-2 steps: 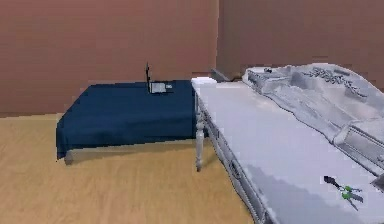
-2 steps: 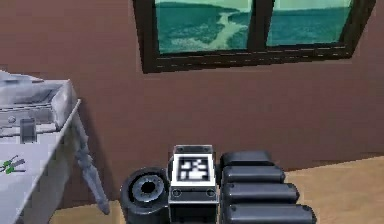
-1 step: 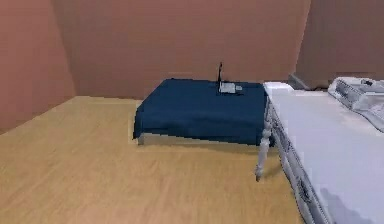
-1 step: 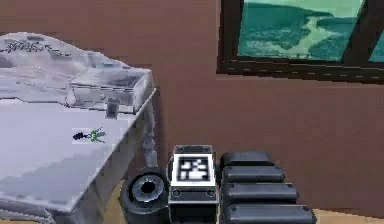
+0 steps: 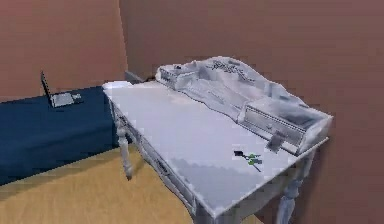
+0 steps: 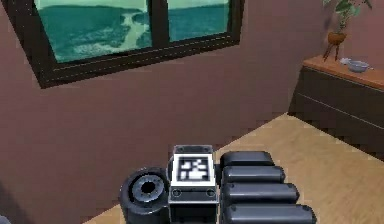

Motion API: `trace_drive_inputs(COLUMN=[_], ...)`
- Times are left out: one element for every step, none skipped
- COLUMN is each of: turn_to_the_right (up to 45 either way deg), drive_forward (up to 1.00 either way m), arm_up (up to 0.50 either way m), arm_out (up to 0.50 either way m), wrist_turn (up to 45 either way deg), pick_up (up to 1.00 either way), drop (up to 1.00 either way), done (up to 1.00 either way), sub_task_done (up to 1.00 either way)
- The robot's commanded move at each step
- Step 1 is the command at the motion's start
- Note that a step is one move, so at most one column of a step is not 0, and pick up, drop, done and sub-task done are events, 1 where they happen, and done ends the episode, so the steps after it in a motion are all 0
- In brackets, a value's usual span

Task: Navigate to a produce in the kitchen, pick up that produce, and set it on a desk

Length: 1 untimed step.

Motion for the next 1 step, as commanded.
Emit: trace_drive_inputs(turn_to_the_right=[12.0], drive_forward=[0.00], arm_up=[0.00], arm_out=[0.00], wrist_turn=[0.0], pick_up=[0.00], drop=[0.00], done=[0.00], sub_task_done=[0.00])
